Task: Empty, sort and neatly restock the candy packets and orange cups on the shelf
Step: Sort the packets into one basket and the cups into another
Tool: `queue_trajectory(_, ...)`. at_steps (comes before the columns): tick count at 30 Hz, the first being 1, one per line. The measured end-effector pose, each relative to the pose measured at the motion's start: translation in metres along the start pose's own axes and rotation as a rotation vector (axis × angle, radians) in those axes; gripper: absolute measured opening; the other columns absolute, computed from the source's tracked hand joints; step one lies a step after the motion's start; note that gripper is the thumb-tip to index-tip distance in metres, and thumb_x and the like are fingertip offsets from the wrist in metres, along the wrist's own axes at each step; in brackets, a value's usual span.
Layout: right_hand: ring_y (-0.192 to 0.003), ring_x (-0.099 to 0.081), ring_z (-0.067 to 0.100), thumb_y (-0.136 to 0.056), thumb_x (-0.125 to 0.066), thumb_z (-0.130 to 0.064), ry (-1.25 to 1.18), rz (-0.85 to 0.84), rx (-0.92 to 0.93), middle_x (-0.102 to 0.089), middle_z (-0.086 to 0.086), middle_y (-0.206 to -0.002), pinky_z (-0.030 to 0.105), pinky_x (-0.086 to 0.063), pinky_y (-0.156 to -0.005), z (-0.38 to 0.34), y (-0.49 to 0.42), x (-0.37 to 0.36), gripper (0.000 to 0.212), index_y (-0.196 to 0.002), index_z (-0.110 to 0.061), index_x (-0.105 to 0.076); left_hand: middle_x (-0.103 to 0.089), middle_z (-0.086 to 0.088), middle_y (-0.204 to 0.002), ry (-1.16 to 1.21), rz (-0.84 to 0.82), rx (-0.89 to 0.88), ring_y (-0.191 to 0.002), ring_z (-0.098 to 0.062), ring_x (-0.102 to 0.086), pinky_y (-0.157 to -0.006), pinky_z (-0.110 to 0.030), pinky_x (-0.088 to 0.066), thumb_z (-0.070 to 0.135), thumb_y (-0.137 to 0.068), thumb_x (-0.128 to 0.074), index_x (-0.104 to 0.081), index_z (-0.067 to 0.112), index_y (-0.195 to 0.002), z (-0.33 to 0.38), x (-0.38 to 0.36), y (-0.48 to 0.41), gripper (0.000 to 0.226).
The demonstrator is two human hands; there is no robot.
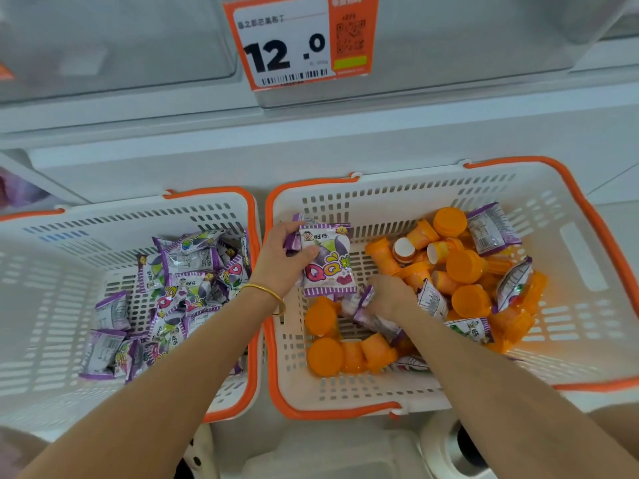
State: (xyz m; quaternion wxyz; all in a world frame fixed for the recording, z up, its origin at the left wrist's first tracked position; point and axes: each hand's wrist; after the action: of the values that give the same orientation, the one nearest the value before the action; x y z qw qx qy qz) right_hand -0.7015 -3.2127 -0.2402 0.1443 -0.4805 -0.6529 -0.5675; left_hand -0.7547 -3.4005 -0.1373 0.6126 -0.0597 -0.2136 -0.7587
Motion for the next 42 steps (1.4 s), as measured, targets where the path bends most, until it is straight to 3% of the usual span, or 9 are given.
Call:
queue_trajectory(3, -0.098, -0.059, 0.029, -0.078, -0.076, -0.028, -0.215, 0.149, -0.018, -0.064, 0.010, -0.106, 0.034, -0.047, -0.073, -0.002, 0.009, 0.032, 0.046, -0.116, -0.010, -0.059, -0.055, -0.005, -0.120, 0.046, -0.005, -0.015, -0.113, -0.021, -0.054, -0.095, -0.033, -0.049, 0.012, -0.084, -0.068, -0.051, 0.017, -0.116, 0.008, 0.011, 0.004, 0.036)
queue_trajectory(7, -0.086, -0.056, 0.024, -0.076, -0.078, -0.033, -0.352, 0.230, -0.023, -0.062, 0.006, -0.093, 0.032, -0.043, -0.063, -0.012, 0.026, 0.075, 0.043, -0.104, -0.007, -0.059, -0.056, -0.008, -0.122, 0.142, 0.002, -0.002, -0.116, -0.025, -0.054, -0.101, -0.043, -0.044, 0.009, -0.084, -0.067, -0.051, 0.016, -0.118, 0.018, 0.031, 0.013, 0.038)
queue_trajectory(14, -0.126, -0.045, 0.028, -0.083, -0.073, -0.024, -0.692, 0.298, 0.126, -0.045, 0.012, -0.140, 0.039, -0.042, -0.101, -0.073, 0.083, 0.126, 0.071, -0.140, -0.002, -0.039, -0.062, -0.024, -0.112, 0.316, 0.141, 0.061, -0.096, -0.034, -0.062, -0.087, -0.055, -0.051, 0.019, -0.072, -0.077, -0.057, 0.017, -0.108, 0.017, 0.089, 0.032, 0.041)
queue_trajectory(19, -0.108, -0.061, 0.024, -0.075, -0.079, -0.030, -0.752, 0.248, 0.207, -0.064, 0.007, -0.118, 0.041, -0.051, -0.092, -0.136, 0.094, 0.109, 0.049, -0.116, -0.011, -0.060, -0.060, -0.015, -0.116, 0.362, 0.333, 0.162, -0.105, -0.031, -0.060, -0.089, -0.042, -0.050, 0.009, -0.079, -0.072, -0.050, 0.018, -0.113, -0.006, 0.128, 0.044, 0.042)
queue_trajectory(23, -0.133, -0.039, 0.026, -0.083, -0.072, -0.036, -0.716, 0.160, 0.267, -0.044, 0.004, -0.139, 0.034, -0.036, -0.105, -0.193, 0.088, 0.075, 0.072, -0.140, -0.008, -0.039, -0.052, -0.010, -0.117, 0.273, 0.490, 0.202, -0.099, -0.028, -0.054, -0.083, -0.036, -0.044, 0.012, -0.089, -0.061, -0.045, 0.009, -0.130, -0.021, 0.153, 0.053, 0.044)
queue_trajectory(26, -0.109, -0.050, 0.019, -0.090, -0.063, -0.035, -0.745, 0.046, 0.333, -0.050, 0.001, -0.116, 0.032, -0.047, -0.085, -0.224, 0.093, 0.060, 0.053, -0.132, -0.010, -0.044, -0.046, -0.012, -0.133, 0.070, 0.488, 0.228, -0.116, -0.030, -0.049, -0.094, -0.038, -0.039, 0.023, -0.098, -0.045, -0.035, 0.014, -0.144, -0.023, 0.165, 0.052, 0.048)
queue_trajectory(30, -0.110, -0.058, 0.021, -0.097, -0.052, -0.028, -0.742, 0.052, 0.324, -0.049, 0.004, -0.129, 0.032, -0.058, -0.076, -0.199, 0.090, 0.069, 0.046, -0.139, -0.014, -0.039, -0.032, -0.018, -0.147, -0.177, 0.520, 0.036, -0.135, -0.030, -0.031, -0.112, -0.043, -0.026, 0.021, -0.096, -0.047, -0.036, 0.011, -0.142, -0.013, 0.144, 0.049, 0.048)
queue_trajectory(36, -0.083, -0.066, 0.023, -0.098, -0.050, -0.008, -0.626, 0.212, 0.027, -0.056, 0.017, -0.120, 0.033, -0.058, -0.065, -0.058, 0.080, 0.095, 0.027, -0.124, -0.008, -0.051, -0.016, -0.014, -0.155, -0.694, 0.040, -0.377, -0.144, -0.033, -0.007, -0.117, -0.042, -0.006, 0.033, -0.095, -0.046, -0.035, 0.019, -0.143, -0.003, 0.051, 0.043, 0.052)
queue_trajectory(42, -0.068, -0.050, 0.010, -0.094, -0.053, -0.011, -0.227, 0.127, 0.020, -0.056, 0.003, -0.092, 0.034, -0.051, -0.070, -0.001, 0.048, 0.062, 0.023, -0.116, -0.009, -0.057, -0.008, -0.005, -0.158, -1.145, -0.145, -0.407, -0.146, -0.025, 0.004, -0.117, -0.049, 0.008, 0.047, -0.096, -0.031, -0.025, 0.027, -0.146, -0.020, 0.006, 0.024, 0.055)
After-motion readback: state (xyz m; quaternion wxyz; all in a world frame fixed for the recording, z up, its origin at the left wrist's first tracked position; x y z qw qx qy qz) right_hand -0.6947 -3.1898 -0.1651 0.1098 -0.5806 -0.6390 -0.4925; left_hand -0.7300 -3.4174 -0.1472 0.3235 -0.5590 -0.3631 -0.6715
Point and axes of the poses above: each hand's wrist, its own y-axis away from the middle knuckle, its own x-axis out of the back of the hand, z = x × y
